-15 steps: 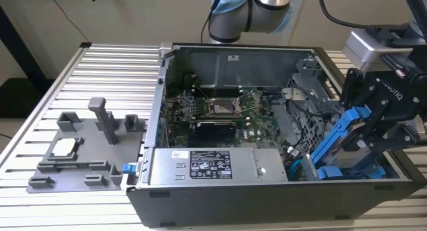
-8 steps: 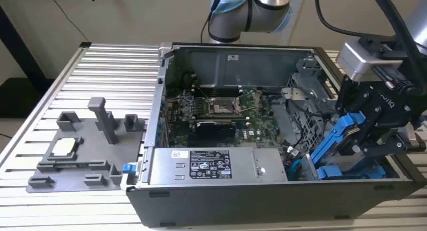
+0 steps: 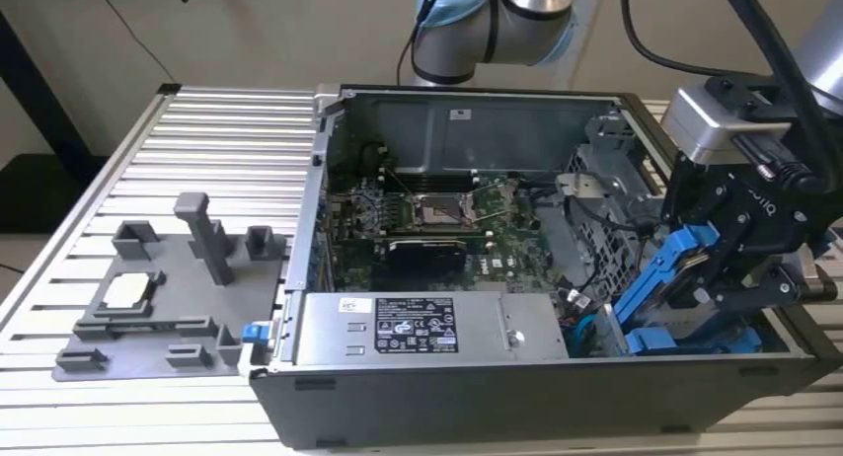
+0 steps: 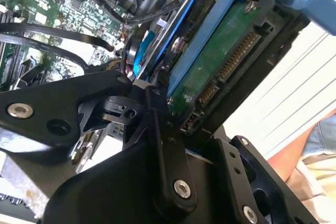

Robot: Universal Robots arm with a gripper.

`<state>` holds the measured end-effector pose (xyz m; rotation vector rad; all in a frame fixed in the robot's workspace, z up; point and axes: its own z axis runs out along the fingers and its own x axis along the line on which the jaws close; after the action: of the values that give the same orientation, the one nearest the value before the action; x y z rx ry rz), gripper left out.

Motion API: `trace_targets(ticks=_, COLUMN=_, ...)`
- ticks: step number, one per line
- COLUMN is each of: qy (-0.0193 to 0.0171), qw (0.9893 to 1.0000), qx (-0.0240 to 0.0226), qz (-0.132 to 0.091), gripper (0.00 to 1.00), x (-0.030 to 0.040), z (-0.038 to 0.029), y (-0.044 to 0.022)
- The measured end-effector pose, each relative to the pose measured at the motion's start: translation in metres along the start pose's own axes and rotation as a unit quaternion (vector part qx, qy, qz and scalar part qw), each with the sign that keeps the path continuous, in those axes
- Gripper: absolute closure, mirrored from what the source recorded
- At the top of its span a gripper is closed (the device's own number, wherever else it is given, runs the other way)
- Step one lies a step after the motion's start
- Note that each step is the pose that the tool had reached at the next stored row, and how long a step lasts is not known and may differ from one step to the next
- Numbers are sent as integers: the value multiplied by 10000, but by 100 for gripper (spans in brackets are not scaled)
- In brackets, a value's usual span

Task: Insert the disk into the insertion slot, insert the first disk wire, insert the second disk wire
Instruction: 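Insert the disk into the insertion slot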

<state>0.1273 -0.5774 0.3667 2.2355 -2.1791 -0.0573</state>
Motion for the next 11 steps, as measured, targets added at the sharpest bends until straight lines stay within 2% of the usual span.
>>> trace_targets(ticks=3, qy=-6, qw=10000, qx=-1, qz=1, gripper=66, x=1, z=4, y=1)
trace_targets(ticks=4, qy=-6, qw=10000, qx=0, qz=1, gripper=60, x=1, z=4, y=1)
trace_targets(ticks=5, qy=-5, qw=10000, qx=0, qz=1, gripper=60, x=1, z=3, y=1)
trace_targets(ticks=6, qy=-5, qw=10000, qx=0, qz=1, gripper=53, x=1, z=1, y=1)
trace_targets(ticks=11, qy=-6, qw=10000, qx=0, qz=0, gripper=51, x=0, z=0, y=0)
